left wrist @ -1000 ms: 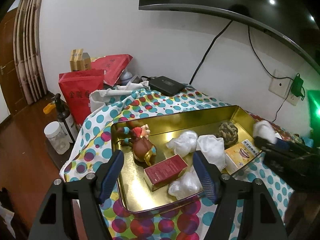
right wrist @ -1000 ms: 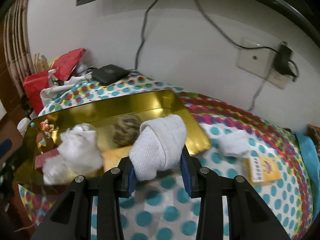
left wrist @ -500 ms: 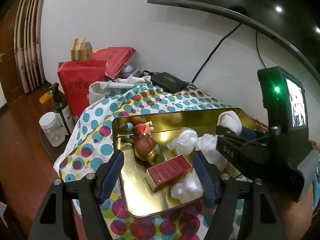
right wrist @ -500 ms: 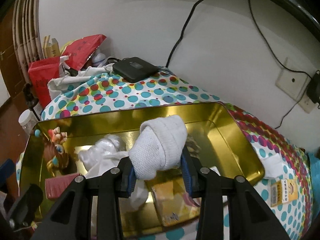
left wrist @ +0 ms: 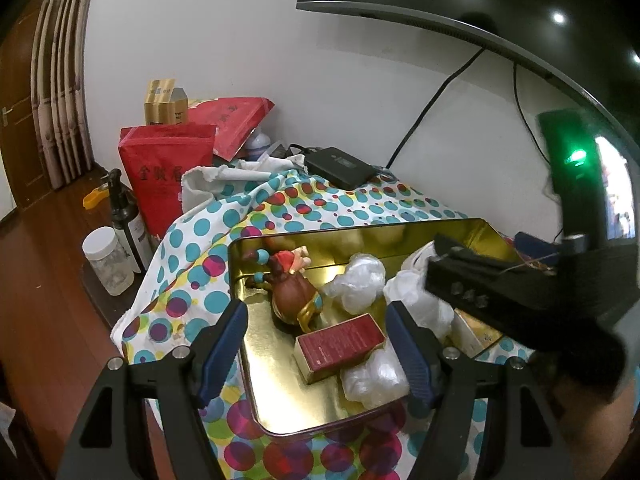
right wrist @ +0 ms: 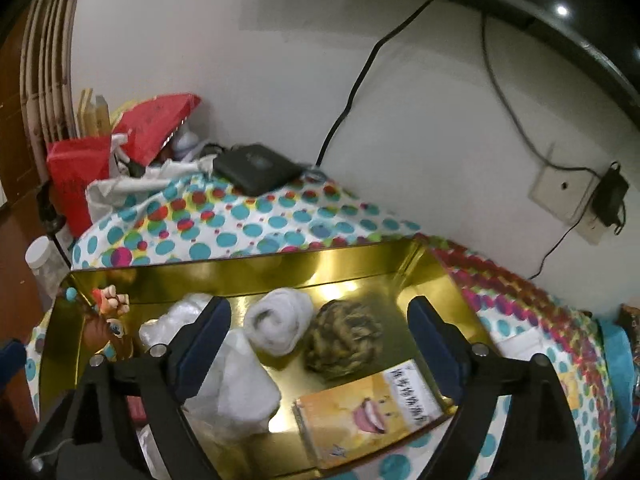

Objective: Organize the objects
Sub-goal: 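Carry the white rolled towel into the gold tin and open the right tool, then move left tool to the white sock and grasp it, then grasp the yellow medicine box with the right tool, then carry the white sock into the gold tin and open left tool while right holds the yellow box, then carry the yellow medicine box into the gold tin and open the right tool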

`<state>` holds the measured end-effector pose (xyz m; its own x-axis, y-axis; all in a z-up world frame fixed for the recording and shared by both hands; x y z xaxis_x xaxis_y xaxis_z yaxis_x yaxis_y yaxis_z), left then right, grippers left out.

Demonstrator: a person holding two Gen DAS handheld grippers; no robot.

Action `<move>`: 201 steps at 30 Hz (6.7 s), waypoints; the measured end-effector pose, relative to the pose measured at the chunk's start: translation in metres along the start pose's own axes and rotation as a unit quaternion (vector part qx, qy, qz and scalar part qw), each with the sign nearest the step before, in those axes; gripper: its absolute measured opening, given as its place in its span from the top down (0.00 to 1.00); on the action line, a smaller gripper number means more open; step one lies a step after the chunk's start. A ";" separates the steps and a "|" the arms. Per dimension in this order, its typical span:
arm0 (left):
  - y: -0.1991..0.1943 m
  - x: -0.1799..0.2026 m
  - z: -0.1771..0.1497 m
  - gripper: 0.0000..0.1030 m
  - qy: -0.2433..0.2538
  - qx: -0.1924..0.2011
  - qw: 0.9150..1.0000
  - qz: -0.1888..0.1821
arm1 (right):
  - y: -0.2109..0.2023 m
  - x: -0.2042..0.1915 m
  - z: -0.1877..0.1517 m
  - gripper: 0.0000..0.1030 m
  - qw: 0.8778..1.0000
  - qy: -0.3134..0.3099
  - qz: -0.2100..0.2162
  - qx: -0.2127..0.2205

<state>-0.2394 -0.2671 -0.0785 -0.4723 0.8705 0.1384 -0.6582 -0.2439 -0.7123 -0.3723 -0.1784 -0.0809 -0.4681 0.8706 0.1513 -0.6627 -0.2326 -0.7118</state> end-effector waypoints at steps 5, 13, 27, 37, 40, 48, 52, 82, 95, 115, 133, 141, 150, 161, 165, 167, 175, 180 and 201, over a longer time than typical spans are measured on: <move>-0.009 0.010 -0.002 0.29 0.012 0.018 1.000 -0.005 | -0.022 0.036 -0.019 0.07 1.000 0.011 -0.016 0.020; -0.017 0.075 -0.031 0.29 0.103 0.013 0.992 -0.076 | -0.029 0.176 -0.114 0.06 0.991 0.106 -0.070 -0.037; 0.001 0.218 -0.067 0.29 0.219 -0.028 0.969 -0.108 | -0.033 0.283 -0.177 0.06 0.971 0.215 -0.084 -0.063; 0.037 0.310 -0.022 0.29 0.228 -0.007 0.969 -0.097 | -0.034 0.317 -0.201 0.05 0.938 0.319 -0.113 -0.081; 0.057 0.337 -0.008 0.29 0.245 -0.021 0.964 -0.101 | -0.028 0.322 -0.207 0.05 0.932 0.333 -0.105 -0.097; 0.123 0.365 -0.004 0.29 0.224 -0.108 0.967 -0.058 | -0.021 0.313 -0.202 0.04 0.939 0.310 -0.099 -0.113; 0.146 0.362 -0.003 0.29 0.195 -0.135 0.971 -0.028 | -0.021 0.312 -0.202 0.03 0.939 0.311 -0.094 -0.112; -0.039 0.219 -0.057 0.53 0.228 -0.023 0.968 -0.101 | -0.023 0.279 -0.178 0.00 0.968 0.234 -0.061 -0.072; -0.043 0.186 -0.092 0.52 0.233 -0.047 0.960 -0.148 | 0.042 0.246 -0.123 0.12 0.976 0.156 -0.039 -0.149; -0.057 0.166 -0.079 0.52 0.196 -0.020 0.976 -0.088 | -0.020 0.200 -0.148 0.17 0.985 0.159 -0.038 -0.056; -0.053 0.103 -0.049 0.52 0.140 -0.002 0.990 0.008 | -0.014 0.210 -0.154 0.17 0.979 0.189 -0.031 -0.074; -0.023 0.073 -0.032 0.52 0.108 -0.013 0.993 0.039 | -0.013 0.208 -0.154 0.16 0.979 0.187 -0.024 -0.080; 0.002 0.056 -0.020 0.52 0.090 -0.021 0.994 0.052 | -0.009 0.206 -0.154 0.16 0.980 0.181 -0.023 -0.085; 0.036 0.025 0.004 0.52 0.062 -0.029 0.996 0.064 | -0.014 0.195 -0.149 0.16 0.985 0.150 -0.048 -0.077; 0.040 0.023 0.009 0.52 0.059 -0.028 0.996 0.063 | -0.017 0.194 -0.149 0.16 0.985 0.146 -0.051 -0.071; 0.038 0.025 0.009 0.52 0.061 -0.026 0.996 0.061 | -0.017 0.195 -0.150 0.16 0.985 0.149 -0.049 -0.071; 0.024 0.026 0.017 0.33 0.053 0.007 0.998 0.022 | -0.015 0.197 -0.151 0.16 0.984 0.152 -0.048 -0.076; 0.004 0.022 0.024 0.00 0.050 0.044 0.998 0.006 | -0.017 0.198 -0.151 0.16 0.984 0.156 -0.047 -0.072; -0.037 -0.041 0.048 0.00 -0.017 0.057 0.998 -0.036 | -0.023 0.183 -0.144 0.17 0.990 0.113 -0.059 -0.061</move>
<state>-0.2236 -0.3147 -0.0246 -0.4392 0.8733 0.2107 -0.7528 -0.2298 -0.6169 -0.3587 0.0491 -0.1362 -0.2392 0.9668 0.0900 -0.6228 -0.0816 -0.7781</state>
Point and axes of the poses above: each gripper's, at about its wrist camera, not at the fingertips, and y roughly the way its jaws point, x to its right, z to its top, the point moved 2 cm from there along y, roughly the way its jaws point, and after that the axes turned 6 degrees about -x, right-handed, at the moved point
